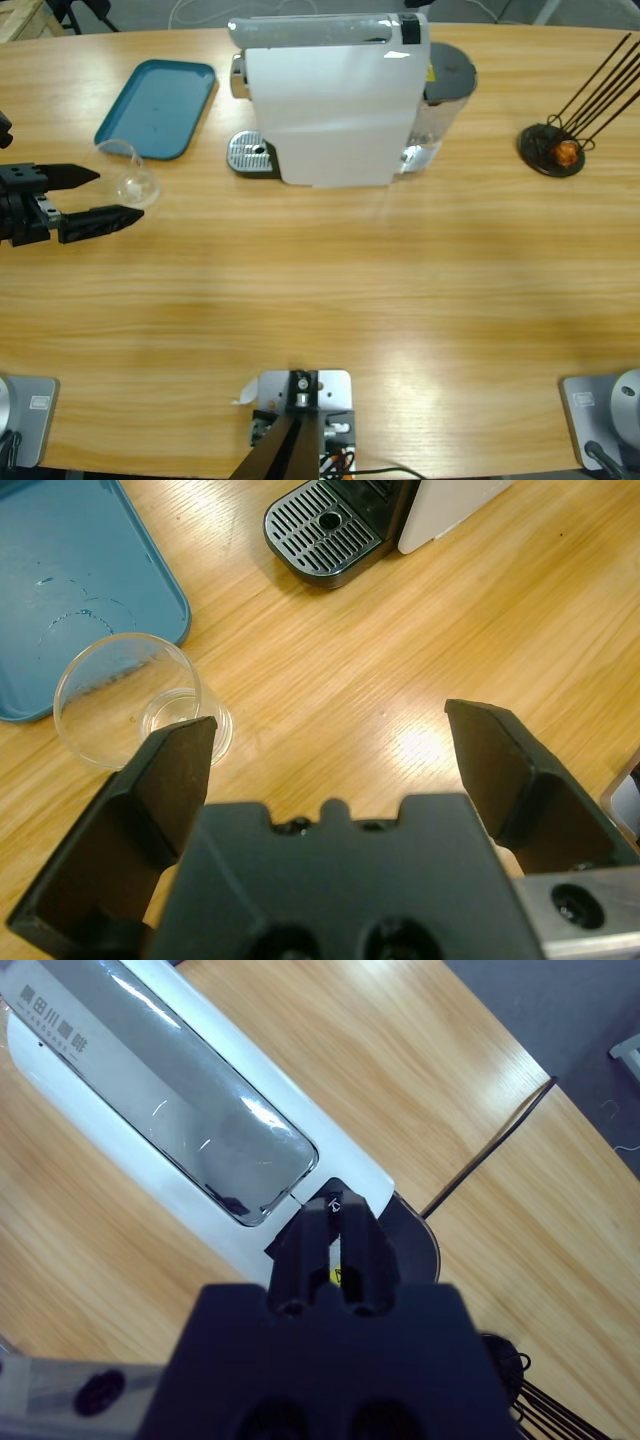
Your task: Pour coffee
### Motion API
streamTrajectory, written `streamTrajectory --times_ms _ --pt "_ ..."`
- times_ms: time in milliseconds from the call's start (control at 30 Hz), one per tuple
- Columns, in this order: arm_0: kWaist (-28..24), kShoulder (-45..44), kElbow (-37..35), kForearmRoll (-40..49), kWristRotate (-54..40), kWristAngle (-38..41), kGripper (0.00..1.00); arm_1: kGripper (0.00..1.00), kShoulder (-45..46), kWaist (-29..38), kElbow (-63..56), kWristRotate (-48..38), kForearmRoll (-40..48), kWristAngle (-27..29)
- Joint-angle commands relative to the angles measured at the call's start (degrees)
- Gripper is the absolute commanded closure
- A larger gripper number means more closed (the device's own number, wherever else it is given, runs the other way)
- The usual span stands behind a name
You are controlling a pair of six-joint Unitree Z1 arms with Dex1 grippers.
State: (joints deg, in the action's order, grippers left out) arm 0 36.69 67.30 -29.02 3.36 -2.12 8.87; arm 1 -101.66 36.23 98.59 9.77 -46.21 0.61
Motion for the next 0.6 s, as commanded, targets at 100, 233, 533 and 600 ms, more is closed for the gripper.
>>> streamTrajectory --times_ms 100,233,533,600 --pt "0.7 1.8 0.4 -0.4 -0.7 0.5 0.0 1.0 -2.8 -0.3 -1.9 0.3 0.9 -0.5" --pt "0.7 1.8 0.4 -0.4 -0.7 0.5 0.0 1.0 -2.8 -0.5 -2.2 0.3 1.0 -0.5" --pt "0.7 1.3 0.3 -0.5 -0.9 0.3 0.0 1.0 -2.1 -0.6 -2.5 0.3 1.0 -0.6" --pt "0.7 -1.6 0.5 -0.9 -1.5 0.7 0.0 0.96 1.4 -0.6 -4.8 0.3 2.4 -2.8"
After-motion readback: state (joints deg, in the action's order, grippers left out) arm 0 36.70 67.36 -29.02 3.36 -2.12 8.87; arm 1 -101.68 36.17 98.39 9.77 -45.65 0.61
